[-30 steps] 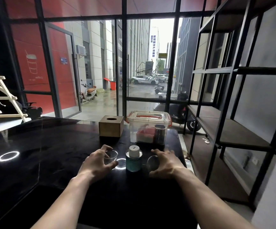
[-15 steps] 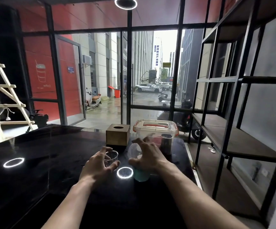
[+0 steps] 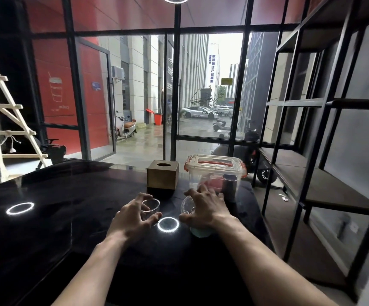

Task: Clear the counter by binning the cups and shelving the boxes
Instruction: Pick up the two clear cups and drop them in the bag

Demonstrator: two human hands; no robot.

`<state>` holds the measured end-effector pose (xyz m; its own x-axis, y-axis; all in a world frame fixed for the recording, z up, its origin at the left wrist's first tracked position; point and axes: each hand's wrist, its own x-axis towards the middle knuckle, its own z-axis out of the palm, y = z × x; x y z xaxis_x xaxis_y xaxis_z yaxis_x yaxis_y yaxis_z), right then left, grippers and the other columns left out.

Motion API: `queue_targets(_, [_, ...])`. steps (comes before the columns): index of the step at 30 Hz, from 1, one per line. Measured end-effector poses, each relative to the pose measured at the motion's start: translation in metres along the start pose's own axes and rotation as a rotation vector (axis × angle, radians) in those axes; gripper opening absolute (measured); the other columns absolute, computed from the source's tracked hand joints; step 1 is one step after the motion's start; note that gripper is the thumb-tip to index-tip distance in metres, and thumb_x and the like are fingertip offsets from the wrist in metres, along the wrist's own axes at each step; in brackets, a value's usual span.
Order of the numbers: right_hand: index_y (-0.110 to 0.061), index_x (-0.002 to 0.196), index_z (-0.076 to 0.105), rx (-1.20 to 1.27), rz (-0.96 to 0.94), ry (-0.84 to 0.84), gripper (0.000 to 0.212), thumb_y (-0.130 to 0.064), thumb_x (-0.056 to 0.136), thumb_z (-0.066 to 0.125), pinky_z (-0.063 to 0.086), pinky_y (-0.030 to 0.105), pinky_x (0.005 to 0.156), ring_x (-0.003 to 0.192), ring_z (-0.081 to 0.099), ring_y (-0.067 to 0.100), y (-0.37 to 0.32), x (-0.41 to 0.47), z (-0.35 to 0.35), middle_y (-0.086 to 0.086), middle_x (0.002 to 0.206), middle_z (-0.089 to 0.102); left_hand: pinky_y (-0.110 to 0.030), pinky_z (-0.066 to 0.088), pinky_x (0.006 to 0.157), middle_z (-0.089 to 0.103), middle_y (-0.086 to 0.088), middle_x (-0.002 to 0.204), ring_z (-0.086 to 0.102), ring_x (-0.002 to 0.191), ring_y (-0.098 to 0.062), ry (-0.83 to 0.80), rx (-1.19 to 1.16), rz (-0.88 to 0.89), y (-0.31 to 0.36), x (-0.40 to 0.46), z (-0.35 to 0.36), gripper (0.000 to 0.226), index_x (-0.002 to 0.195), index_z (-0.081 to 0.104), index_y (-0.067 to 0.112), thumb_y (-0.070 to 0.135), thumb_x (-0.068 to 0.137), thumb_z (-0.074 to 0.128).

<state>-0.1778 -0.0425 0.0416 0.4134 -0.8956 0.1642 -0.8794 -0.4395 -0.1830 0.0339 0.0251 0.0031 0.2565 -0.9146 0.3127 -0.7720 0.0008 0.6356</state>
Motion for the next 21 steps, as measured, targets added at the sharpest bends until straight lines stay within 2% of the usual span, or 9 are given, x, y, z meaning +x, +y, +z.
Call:
queue_targets(2, [-0.04, 0.148, 0.04, 0.029, 0.031, -0.062, 0.08, -0.064, 0.076, 0.063, 0.034, 0.059, 0.112, 0.141, 0.036, 0.036, 0.003, 0.002, 0.0, 0.011, 0.155, 0.036, -0.041, 0.056, 0.088, 0.068, 0.015, 0.104, 0.069, 0.09, -0.01, -0.002, -0.004, 0.006, 0.0, 0.001, 0.003, 0.056, 0.124, 0.053, 0.045, 0.061, 0.074, 0.07])
queue_targets(4, [-0.042, 0.149, 0.039, 0.068, 0.045, -0.107, 0.08, -0.063, 0.076, 0.063, 0.042, 0.055, 0.109, 0.14, 0.037, 0.036, 0.005, 0.004, 0.0, 0.011, 0.157, 0.033, -0.038, 0.055, 0.086, 0.068, 0.014, 0.105, 0.069, 0.091, -0.009, -0.011, -0.006, 0.014, 0.002, 0.003, 0.006, 0.056, 0.126, 0.053, 0.044, 0.059, 0.075, 0.071])
queue_targets(7, [-0.041, 0.147, 0.039, 0.074, 0.035, -0.137, 0.083, -0.054, 0.074, 0.076, 0.046, 0.049, 0.107, 0.134, 0.045, 0.036, 0.007, 0.005, 0.002, 0.011, 0.151, 0.037, -0.036, 0.055, 0.084, 0.068, 0.012, 0.105, 0.069, 0.09, -0.008, -0.028, -0.013, 0.024, 0.003, 0.005, 0.01, 0.057, 0.127, 0.053, 0.042, 0.058, 0.076, 0.072])
queue_targets(12, [-0.041, 0.145, 0.041, 0.067, 0.031, -0.116, 0.08, -0.029, 0.075, 0.08, 0.05, 0.043, 0.102, 0.126, 0.054, 0.036, 0.01, 0.009, 0.007, 0.01, 0.137, 0.047, -0.037, 0.054, 0.087, 0.069, 0.013, 0.107, 0.069, 0.094, -0.011, -0.04, -0.003, 0.022, 0.002, 0.008, 0.014, 0.058, 0.128, 0.053, 0.041, 0.058, 0.076, 0.073])
queue_targets(17, [-0.041, 0.144, 0.042, 0.083, 0.011, -0.047, 0.076, -0.028, 0.078, 0.077, 0.049, 0.043, 0.102, 0.126, 0.053, 0.035, 0.014, 0.005, 0.002, 0.01, 0.139, 0.049, -0.039, 0.055, 0.087, 0.069, 0.013, 0.106, 0.07, 0.093, -0.011, -0.054, -0.008, 0.029, 0.004, 0.011, 0.015, 0.06, 0.129, 0.053, 0.041, 0.059, 0.076, 0.073])
queue_targets(21, [-0.041, 0.145, 0.039, 0.082, 0.022, 0.065, 0.082, -0.025, 0.075, 0.08, 0.051, 0.048, 0.102, 0.129, 0.052, 0.035, 0.023, 0.0, -0.017, 0.007, 0.148, 0.045, -0.039, 0.054, 0.085, 0.071, 0.008, 0.111, 0.07, 0.094, -0.015, -0.066, -0.028, 0.065, 0.02, 0.018, 0.017, 0.06, 0.131, 0.053, 0.038, 0.055, 0.078, 0.074])
